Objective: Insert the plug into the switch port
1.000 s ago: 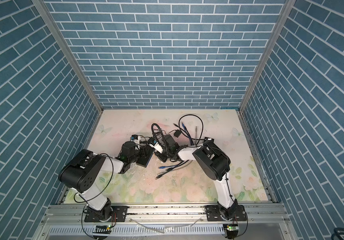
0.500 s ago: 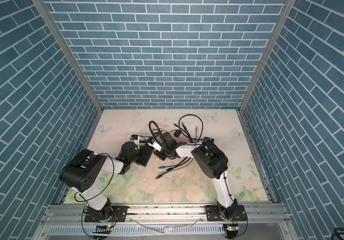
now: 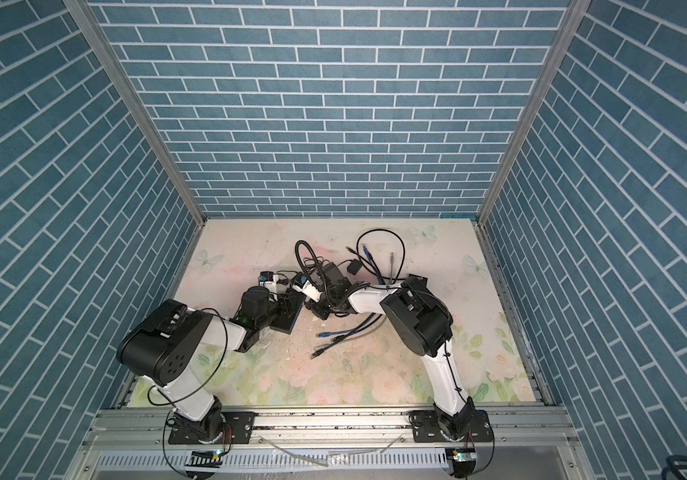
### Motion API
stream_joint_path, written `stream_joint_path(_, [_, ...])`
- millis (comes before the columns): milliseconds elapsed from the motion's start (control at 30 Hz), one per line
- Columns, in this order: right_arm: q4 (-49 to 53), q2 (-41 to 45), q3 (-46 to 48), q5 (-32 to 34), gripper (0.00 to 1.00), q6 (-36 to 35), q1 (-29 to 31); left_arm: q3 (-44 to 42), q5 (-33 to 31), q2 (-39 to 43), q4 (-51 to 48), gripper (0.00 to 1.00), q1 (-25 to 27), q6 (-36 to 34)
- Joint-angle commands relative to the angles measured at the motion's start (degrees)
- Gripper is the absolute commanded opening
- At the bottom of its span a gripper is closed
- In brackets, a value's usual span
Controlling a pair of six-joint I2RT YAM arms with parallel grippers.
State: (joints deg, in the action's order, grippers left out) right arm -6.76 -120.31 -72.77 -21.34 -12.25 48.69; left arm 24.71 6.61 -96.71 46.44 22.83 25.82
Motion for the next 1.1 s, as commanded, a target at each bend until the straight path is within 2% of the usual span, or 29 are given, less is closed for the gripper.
stream_joint_path(0, [-15.9, 2.1, 2.6, -6.7, 0.00, 3.4, 4.9, -1.9, 20.0, 2.7, -6.8, 0.59, 7.4, 2.0])
stream_joint_path(133, [-15.9, 3.0, 5.5, -4.4, 0.00, 3.7, 4.8, -2.0, 17.1, 6.2, -10.3, 0.68, 5.3, 1.4])
stream_joint_path(233, [-15.7, 2.4, 5.5, -2.8, 0.00, 4.4, 4.8, -0.8, 13.9, 9.0, -15.5, 0.82, 3.5, 1.1])
stream_joint_path(300, [-15.3, 1.9, 4.9, -2.3, 0.00, 4.9, 4.7, 0.0, 12.3, 11.1, -19.1, 0.97, 1.8, 1.0])
stream_joint_path(333, [-14.8, 1.6, 4.4, -2.1, 0.00, 5.1, 4.7, 0.1, 11.8, 12.1, -20.2, 1.00, 1.0, 0.7])
stream_joint_path(467, [-13.6, 0.7, 3.4, -1.9, 0.01, 5.2, 4.6, 0.7, 8.5, 17.5, -26.6, 1.00, -1.4, -0.6])
stream_joint_path(633, [-13.2, 1.2, 2.7, -1.5, 0.21, 6.5, 4.2, 1.5, 2.6, 24.4, -35.1, 0.99, -3.5, -1.8])
stream_joint_path(700, [-12.2, 2.9, 2.9, -0.4, 0.31, 7.2, 3.8, 1.5, 1.3, 27.0, -37.4, 0.99, -4.5, -2.1])
stream_joint_path(800, [-10.1, 6.1, 3.4, 1.4, 0.41, 8.5, 2.7, 1.9, -0.6, 30.1, -40.1, 1.00, -4.8, -3.3])
stream_joint_path(967, [-2.9, 13.4, 4.7, 7.0, 0.45, 9.3, 1.0, 3.6, -1.7, 33.4, -43.8, 1.00, -4.9, -5.7])
stream_joint_path(1067, [1.6, 18.1, 6.2, 11.5, 0.45, 9.6, 0.0, 4.2, 0.7, 34.5, -44.2, 1.00, -4.9, -7.6])
